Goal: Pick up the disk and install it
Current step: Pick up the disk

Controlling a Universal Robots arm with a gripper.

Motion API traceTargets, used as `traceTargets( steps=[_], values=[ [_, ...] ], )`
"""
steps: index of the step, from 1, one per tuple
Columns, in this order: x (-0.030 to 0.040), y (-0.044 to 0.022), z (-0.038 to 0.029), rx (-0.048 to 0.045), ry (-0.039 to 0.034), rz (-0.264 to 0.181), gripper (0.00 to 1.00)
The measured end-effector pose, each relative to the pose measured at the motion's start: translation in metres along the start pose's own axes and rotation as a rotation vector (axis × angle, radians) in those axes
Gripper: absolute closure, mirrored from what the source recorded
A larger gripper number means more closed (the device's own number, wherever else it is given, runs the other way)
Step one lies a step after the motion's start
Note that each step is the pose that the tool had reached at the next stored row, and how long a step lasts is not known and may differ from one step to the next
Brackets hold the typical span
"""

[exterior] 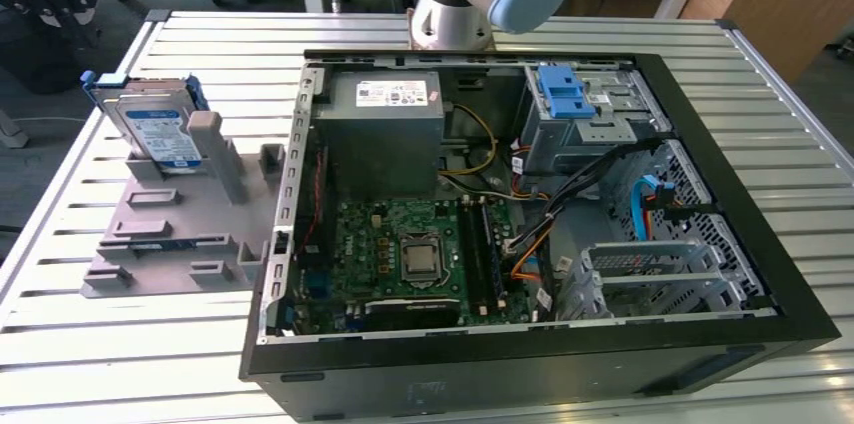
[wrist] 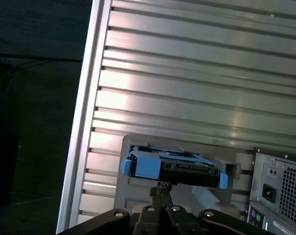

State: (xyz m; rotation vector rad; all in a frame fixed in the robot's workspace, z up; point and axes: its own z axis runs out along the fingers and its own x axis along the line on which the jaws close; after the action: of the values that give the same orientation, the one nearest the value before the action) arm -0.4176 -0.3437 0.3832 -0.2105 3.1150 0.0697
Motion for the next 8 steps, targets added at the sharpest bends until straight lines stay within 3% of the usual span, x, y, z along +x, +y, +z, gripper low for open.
traceTargets(
  steps=[8],
  values=[
    [0.0, 0.0, 0.0003, -0.0031, 0.0062, -0.145, 0.89]
  ],
)
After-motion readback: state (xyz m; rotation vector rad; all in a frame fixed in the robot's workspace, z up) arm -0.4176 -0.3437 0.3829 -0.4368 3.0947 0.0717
